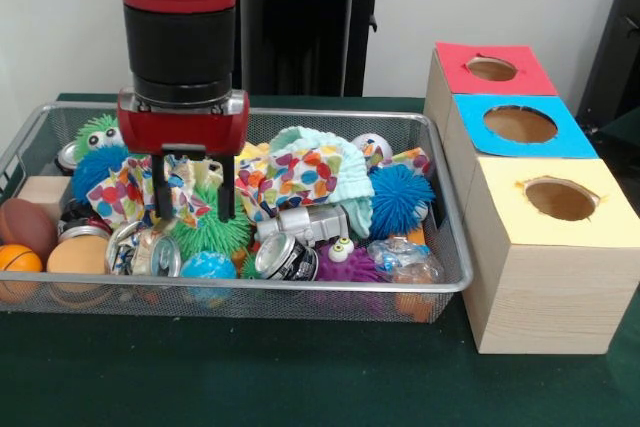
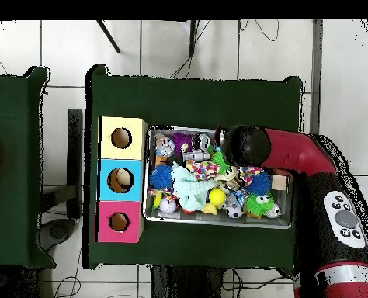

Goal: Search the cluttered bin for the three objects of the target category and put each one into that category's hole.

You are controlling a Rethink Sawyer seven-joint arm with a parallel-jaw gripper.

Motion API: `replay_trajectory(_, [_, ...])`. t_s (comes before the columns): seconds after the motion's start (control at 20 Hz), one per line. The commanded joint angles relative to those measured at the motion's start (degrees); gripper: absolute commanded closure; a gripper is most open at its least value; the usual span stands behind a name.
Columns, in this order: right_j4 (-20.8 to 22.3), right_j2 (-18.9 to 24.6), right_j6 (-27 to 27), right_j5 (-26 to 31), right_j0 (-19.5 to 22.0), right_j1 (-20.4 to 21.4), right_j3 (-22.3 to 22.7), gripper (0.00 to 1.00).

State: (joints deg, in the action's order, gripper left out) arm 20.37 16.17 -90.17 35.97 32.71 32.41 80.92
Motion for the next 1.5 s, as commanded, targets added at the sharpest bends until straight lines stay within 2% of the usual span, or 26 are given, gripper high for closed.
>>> replay_trajectory(0.05, [2.0, -0.4, -1.6, -1.1, 1.2, -4.3, 4.5, 0.0])
replay_trajectory(0.4, [2.8, 1.3, 1.8, -1.8, 3.1, -10.1, 0.3, 0.0])
replay_trajectory(1.0, [3.3, 1.9, 2.8, -1.3, 4.0, -9.7, 0.0, 0.0])
replay_trajectory(1.5, [5.3, 4.5, 14.2, 3.5, 13.1, -5.3, -0.1, 0.0])
